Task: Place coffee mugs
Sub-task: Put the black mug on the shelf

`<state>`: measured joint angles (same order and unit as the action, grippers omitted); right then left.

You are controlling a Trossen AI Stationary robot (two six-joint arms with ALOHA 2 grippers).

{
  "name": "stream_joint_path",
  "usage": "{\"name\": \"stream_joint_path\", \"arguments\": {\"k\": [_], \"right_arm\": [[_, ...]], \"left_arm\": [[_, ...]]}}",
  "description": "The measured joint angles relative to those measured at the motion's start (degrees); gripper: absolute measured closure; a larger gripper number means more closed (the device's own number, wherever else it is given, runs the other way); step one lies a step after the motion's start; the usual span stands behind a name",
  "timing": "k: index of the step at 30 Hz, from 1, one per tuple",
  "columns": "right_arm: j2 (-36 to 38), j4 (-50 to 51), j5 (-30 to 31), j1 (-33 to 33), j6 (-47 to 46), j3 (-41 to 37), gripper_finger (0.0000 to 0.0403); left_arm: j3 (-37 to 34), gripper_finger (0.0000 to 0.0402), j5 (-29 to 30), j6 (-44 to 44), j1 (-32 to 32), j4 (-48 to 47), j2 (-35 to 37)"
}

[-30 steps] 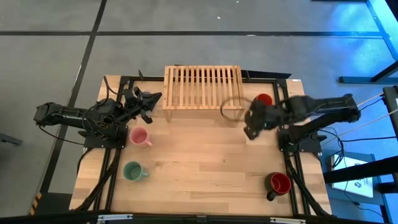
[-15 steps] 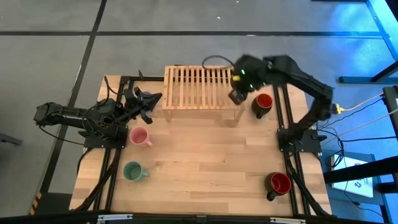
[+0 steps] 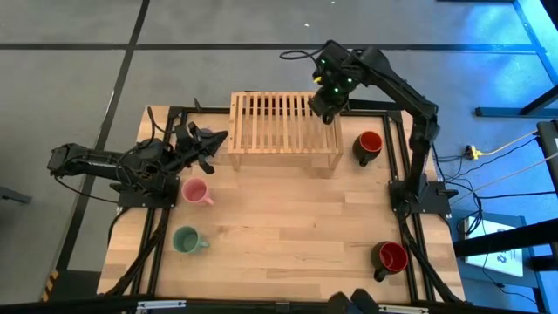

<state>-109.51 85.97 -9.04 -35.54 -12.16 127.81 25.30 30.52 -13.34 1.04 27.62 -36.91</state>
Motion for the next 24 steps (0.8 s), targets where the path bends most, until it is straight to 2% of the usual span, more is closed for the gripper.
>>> {"name": "stream_joint_path", "arguments": {"k": [6, 18, 24], "right_arm": [[-1.5, -0.4, -2.6, -1.9, 0.5, 0.0, 0.0396], [-3.6, -1.0, -2.3, -2.7, 1.9, -0.1, 0.0395], [-3.6, -2.3, -3.3, -2.7, 2.1, -0.1, 0.037]], "left_arm": [[0.0, 0.0401, 0.0, 0.0, 0.0, 0.0, 0.0], [0.0, 0.0401, 0.2, 0.0, 0.0, -0.2, 0.0], [0.0, 0.0401, 0.2, 0.0, 0.0, -0.2, 0.0]]}}
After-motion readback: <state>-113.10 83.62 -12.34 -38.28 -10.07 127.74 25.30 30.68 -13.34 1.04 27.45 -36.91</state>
